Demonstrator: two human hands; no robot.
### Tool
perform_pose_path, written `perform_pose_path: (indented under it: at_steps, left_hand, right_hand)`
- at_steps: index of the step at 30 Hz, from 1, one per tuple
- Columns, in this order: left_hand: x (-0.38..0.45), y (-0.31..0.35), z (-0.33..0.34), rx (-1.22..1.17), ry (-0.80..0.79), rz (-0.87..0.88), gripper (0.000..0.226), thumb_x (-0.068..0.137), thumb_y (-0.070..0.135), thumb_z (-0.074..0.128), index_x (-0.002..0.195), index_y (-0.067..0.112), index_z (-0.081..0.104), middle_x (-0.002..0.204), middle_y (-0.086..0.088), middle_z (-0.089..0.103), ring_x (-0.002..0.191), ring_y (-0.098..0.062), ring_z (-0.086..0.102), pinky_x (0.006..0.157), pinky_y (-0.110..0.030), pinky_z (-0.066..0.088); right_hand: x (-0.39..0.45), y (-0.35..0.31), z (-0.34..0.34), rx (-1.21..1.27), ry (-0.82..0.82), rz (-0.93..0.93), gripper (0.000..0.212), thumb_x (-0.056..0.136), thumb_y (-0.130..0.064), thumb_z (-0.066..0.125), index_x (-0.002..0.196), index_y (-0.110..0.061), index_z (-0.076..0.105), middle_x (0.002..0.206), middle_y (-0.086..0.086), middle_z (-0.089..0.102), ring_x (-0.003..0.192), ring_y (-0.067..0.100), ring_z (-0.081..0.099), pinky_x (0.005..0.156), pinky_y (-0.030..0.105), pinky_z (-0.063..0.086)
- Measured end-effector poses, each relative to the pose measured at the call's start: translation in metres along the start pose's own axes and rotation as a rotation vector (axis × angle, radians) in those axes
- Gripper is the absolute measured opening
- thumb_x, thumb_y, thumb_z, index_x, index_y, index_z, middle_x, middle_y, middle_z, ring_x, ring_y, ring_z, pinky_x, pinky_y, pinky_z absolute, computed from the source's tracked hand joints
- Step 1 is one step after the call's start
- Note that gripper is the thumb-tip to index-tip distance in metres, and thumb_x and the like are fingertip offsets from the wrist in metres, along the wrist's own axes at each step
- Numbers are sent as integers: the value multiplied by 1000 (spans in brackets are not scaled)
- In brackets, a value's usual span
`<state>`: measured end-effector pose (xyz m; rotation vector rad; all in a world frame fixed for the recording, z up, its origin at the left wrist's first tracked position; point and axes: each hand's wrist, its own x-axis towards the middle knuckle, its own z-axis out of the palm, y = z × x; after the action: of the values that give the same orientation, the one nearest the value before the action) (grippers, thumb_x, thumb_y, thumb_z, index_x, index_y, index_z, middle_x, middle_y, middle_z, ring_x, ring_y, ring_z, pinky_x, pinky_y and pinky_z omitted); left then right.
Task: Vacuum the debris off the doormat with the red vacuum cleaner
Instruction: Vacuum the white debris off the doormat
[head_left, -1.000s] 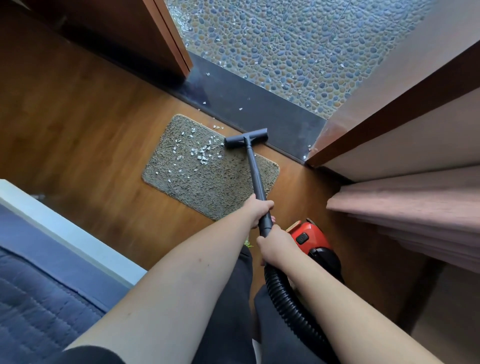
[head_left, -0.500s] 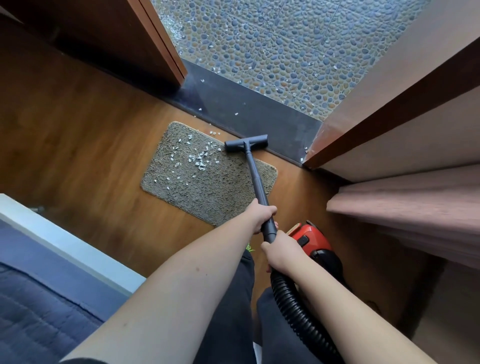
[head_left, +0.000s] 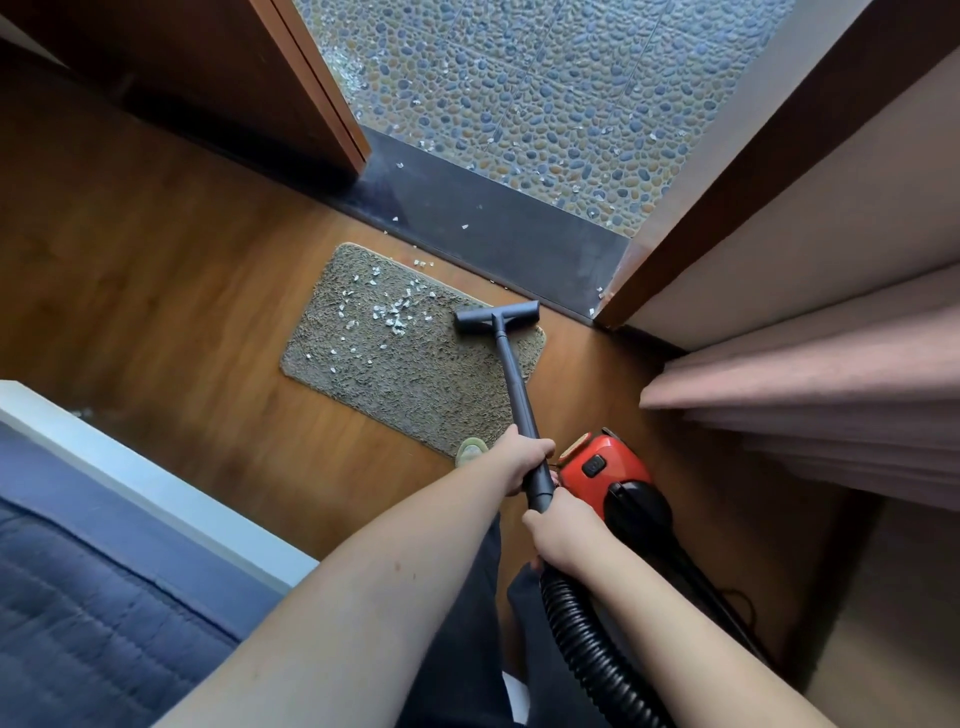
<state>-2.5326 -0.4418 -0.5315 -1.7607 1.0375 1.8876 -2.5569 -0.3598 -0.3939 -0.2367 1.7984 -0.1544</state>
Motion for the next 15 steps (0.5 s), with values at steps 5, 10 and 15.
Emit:
perform_pose_path:
  at_steps: [5,10,15]
  left_hand:
    - [-15,-16,14,-11,-13,-9,58,87,4,58,130,26,27,100,-23,54,48,-25,56,44,-32,54]
    - [-18,-18,30,28,-45,0,54,88,3,59,132,18,31,98,-23,56,43,-23,55,39,-30,51]
    - [-15,5,44,103,-75,27,50,84,5,60,126,16,35,105,-22,57,45,-22,57,45,-33,55]
  right_hand:
    - [-11,23,6,36,-3,18,26,93,-20,46,116,-7,46,74,3,61,51,19,63,64,29,54]
    - [-10,37,11,97,38,50,32,91,-26,47,118,-9,44,110,17,68,82,33,70,78,35,57]
    - [-2,35,-3,128,67,79,34,91,-28,47,119,-8,44,111,17,68,96,35,68,88,40,54]
